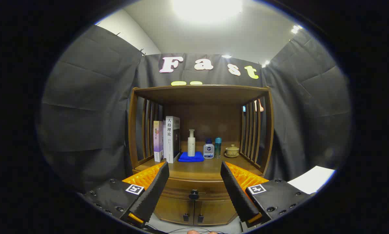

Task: Pull open the drawer, take out the items inside it, and place them on the countertop above the cabinet.

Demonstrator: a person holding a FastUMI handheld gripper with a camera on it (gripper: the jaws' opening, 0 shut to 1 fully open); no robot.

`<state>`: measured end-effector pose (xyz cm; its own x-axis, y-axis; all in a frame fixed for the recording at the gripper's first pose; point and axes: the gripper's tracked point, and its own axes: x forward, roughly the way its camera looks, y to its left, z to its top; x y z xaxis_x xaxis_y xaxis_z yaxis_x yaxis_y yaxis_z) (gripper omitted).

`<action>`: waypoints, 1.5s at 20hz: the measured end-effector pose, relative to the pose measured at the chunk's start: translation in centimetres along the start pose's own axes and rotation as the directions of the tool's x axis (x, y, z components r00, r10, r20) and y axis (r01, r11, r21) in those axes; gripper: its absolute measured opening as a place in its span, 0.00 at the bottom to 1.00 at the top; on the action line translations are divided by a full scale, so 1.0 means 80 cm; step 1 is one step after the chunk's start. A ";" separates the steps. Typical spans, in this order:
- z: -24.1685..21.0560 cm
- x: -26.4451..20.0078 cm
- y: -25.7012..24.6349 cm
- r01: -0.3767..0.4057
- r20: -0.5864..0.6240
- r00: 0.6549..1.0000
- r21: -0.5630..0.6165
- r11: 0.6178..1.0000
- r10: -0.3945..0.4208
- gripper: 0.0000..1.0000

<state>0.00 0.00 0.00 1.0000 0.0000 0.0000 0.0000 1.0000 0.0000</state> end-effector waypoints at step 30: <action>-0.146 0.129 -0.028 0.025 -0.133 0.991 0.060 0.998 -0.016 1.00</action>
<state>10.32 -2.23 -11.69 0.9909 -0.0164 -0.1333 0.0246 0.9979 0.0601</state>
